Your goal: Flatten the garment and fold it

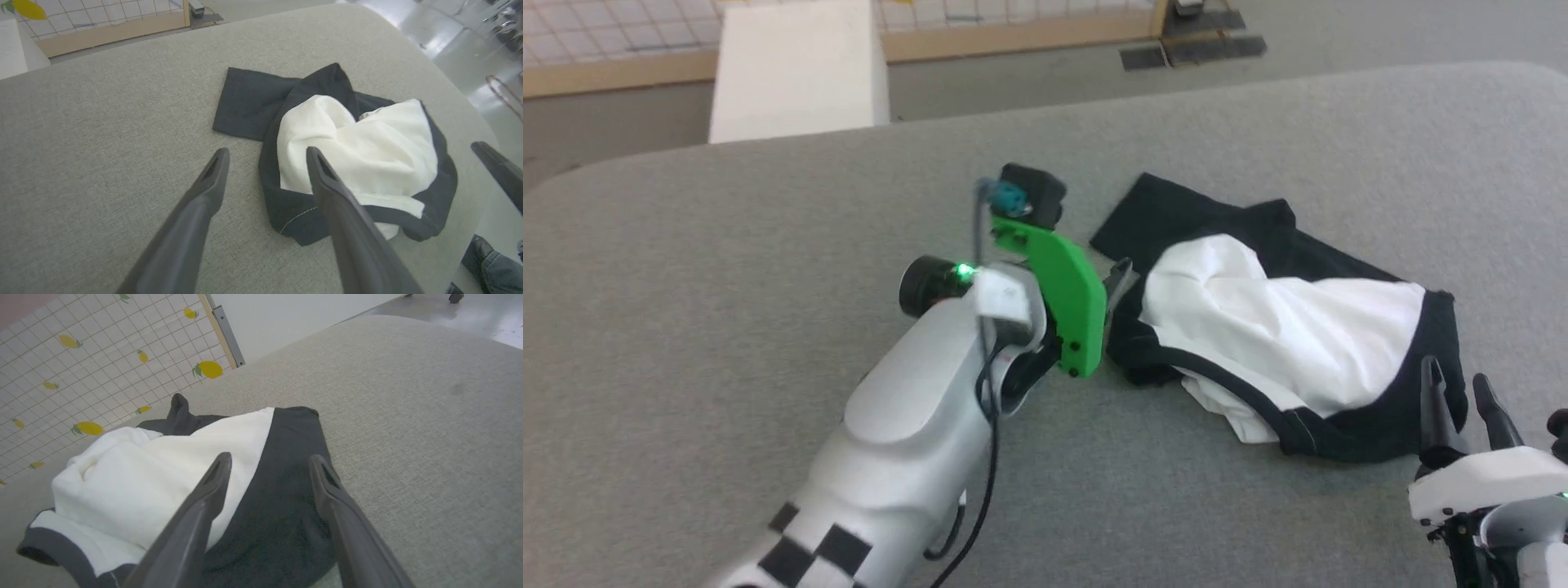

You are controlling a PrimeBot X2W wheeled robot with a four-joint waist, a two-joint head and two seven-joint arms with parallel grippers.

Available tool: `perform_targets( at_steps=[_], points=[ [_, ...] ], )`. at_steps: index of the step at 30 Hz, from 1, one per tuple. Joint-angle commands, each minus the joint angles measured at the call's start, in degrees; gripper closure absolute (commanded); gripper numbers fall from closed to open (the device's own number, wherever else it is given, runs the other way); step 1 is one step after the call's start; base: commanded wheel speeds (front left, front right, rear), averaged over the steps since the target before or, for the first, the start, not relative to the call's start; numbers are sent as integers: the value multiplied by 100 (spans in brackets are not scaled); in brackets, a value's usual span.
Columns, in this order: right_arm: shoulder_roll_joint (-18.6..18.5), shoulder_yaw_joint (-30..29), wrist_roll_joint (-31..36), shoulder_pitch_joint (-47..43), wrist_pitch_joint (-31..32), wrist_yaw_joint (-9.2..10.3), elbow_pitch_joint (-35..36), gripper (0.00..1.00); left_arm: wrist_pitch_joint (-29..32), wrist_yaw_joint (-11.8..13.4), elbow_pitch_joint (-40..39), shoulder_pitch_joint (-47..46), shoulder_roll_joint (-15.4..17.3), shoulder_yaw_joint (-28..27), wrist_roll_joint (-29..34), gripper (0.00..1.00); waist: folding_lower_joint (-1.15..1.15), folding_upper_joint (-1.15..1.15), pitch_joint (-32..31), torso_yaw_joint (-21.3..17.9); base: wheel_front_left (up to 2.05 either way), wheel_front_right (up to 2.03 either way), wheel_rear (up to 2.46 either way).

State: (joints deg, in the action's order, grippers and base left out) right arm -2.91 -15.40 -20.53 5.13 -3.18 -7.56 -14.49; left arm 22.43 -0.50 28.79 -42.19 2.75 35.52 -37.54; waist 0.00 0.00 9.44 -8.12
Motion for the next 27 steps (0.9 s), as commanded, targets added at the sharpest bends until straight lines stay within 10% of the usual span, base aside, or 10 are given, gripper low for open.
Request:
perform_targets(
  at_steps=[1, 12, 13, 15, 27],
  points=[
    [2, 38, -56, 105, -86, 8, -67, 0, 163, 70, 176, -211, 13, 143, 103, 0, 0, 0, 495, -480, 0, 0, 0],
    [3, 221, -27, 356, -577, 8, -574, 0, 874, -167, 1438, -701, 31, 847, 423, 0, 0, 0, 949, -921, 0, 0, 0],
    [3, 219, -23, 367, -594, 8, -599, 0, 911, -202, 1473, -683, 29, 885, 405, 23, 0, 0, 950, -918, 0, 0, 0],
    [3, 197, -3, 393, -625, 8, -654, 0, 848, -272, 1485, -633, 24, 894, 309, 100, 0, 0, 933, -890, 0, 0, 0],
    [3, 15, 333, 299, -525, 8, -676, 0, -948, 40, 880, -615, 14, -14, -696, 100, 0, 0, 323, -111, 0, 0, 0]
  ],
)
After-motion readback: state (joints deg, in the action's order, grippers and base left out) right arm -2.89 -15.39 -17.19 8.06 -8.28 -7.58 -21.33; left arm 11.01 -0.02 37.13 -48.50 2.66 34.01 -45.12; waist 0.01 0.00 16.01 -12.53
